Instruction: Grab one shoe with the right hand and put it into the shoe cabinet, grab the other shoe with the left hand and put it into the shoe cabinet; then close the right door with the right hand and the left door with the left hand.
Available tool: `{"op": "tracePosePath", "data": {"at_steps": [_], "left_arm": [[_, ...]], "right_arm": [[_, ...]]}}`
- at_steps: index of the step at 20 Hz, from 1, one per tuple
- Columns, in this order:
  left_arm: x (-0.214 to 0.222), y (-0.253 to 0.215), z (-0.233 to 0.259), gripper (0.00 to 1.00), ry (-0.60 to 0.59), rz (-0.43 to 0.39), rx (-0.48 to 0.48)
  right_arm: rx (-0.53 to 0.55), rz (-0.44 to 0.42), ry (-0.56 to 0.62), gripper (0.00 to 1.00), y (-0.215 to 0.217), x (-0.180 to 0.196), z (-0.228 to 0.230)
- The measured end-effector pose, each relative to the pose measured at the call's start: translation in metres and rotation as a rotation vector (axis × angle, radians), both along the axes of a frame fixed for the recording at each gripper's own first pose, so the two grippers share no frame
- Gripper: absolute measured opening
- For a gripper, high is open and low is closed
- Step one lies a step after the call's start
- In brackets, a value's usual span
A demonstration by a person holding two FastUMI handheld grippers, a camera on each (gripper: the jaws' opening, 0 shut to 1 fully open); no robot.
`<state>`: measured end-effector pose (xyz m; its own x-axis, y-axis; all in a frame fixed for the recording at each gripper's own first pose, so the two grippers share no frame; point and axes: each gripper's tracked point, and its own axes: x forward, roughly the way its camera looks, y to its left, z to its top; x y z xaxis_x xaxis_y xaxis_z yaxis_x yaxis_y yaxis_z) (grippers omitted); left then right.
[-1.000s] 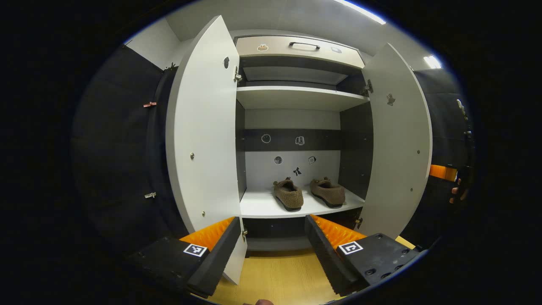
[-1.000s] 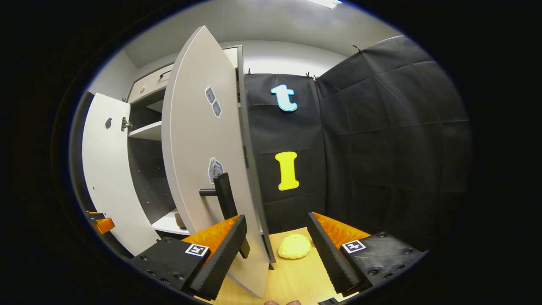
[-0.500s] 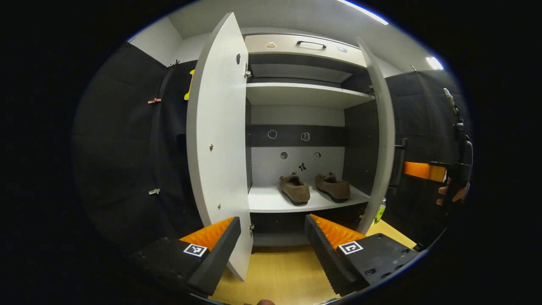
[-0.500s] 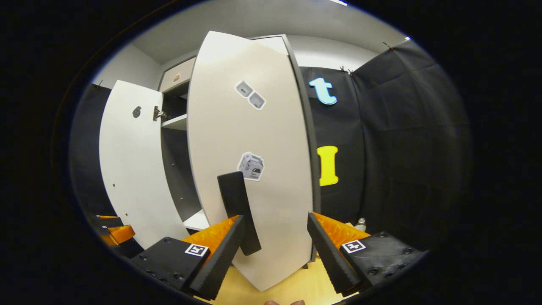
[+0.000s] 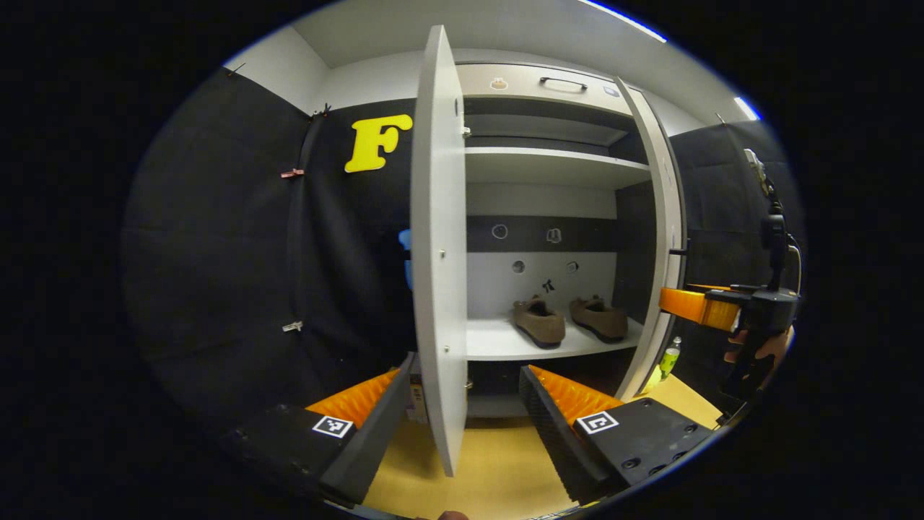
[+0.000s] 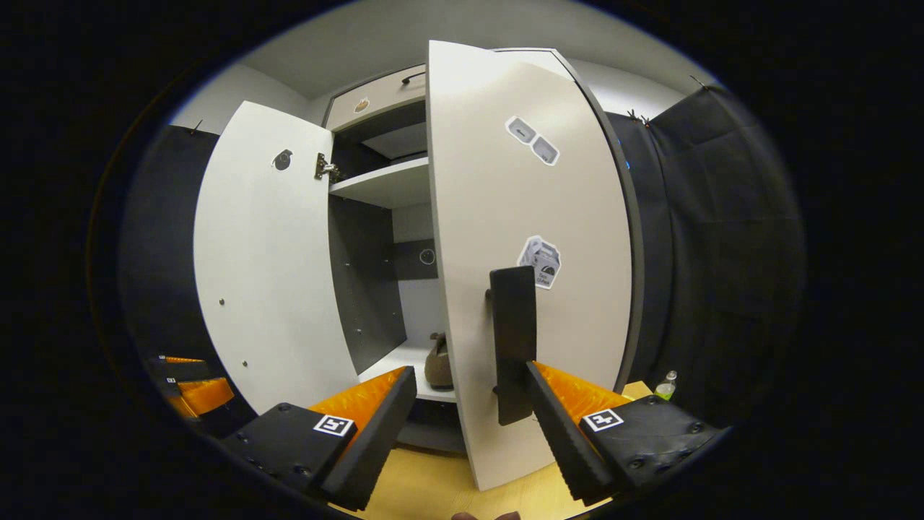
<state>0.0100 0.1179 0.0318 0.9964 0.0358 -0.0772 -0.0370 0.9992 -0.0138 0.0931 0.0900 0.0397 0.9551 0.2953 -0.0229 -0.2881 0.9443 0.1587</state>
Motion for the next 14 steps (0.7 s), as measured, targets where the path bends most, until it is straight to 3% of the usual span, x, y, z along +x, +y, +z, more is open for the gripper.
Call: {"op": "tracePosePath", "data": {"at_steps": [8, 11, 14], "left_arm": [[0.029, 0.105, 0.013, 0.97, -0.028, 0.179, 0.020], [0.047, 0.120, 0.019, 0.97, -0.038, 0.205, 0.038], [0.060, 0.117, 0.015, 0.97, -0.027, 0.178, 0.039]], "right_arm": [[0.000, 0.071, 0.022, 0.99, 0.032, -0.015, -0.009], [-0.021, 0.078, 0.016, 0.99, 0.033, -0.018, -0.011], [-0.027, 0.074, 0.015, 0.99, 0.030, -0.019, -0.009]]}}
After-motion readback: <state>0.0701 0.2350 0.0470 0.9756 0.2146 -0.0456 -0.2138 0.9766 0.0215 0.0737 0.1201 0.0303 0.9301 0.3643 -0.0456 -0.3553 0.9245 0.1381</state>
